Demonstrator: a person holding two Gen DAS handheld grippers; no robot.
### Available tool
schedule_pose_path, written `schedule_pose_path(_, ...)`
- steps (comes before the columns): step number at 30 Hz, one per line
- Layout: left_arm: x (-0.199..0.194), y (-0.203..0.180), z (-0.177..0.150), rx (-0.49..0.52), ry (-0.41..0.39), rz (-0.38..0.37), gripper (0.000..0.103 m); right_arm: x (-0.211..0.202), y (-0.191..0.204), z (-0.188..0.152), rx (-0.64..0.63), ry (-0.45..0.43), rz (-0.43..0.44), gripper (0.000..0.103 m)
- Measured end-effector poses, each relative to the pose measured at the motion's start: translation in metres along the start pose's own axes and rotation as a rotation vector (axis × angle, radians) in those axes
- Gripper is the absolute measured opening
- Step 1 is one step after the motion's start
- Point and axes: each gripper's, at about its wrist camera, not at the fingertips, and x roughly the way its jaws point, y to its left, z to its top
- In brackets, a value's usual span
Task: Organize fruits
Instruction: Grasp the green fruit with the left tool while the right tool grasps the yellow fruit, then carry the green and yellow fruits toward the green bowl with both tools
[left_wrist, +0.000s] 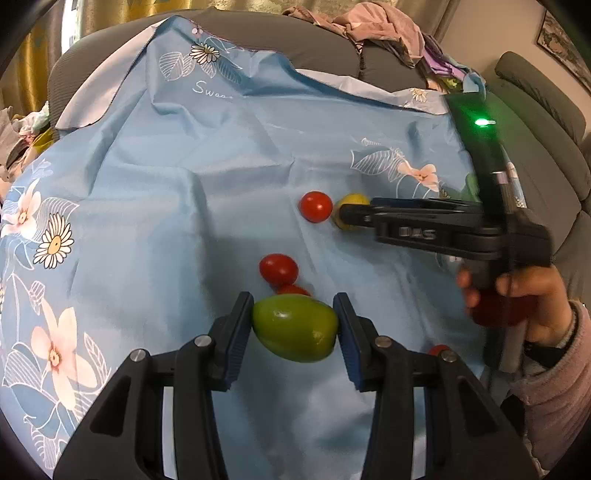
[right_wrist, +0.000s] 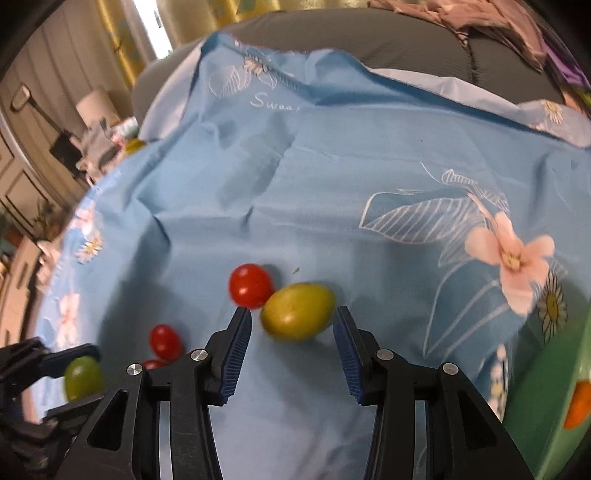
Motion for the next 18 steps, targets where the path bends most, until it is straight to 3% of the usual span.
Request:
schedule_pose_path(12, -0.003, -0.011, 0.004, 0.014, -0.012, -0.023, 0.044, 0.008, 0.001, 0.007, -0.049, 0.011, 0.016, 0.046)
schedule_pose_path(18, -0.012, -0.02, 0.005, 0.025, -0.022, -0.013, 0.044, -0.018, 0.001, -0.002, -0.006, -0.039, 0.09, 0.046)
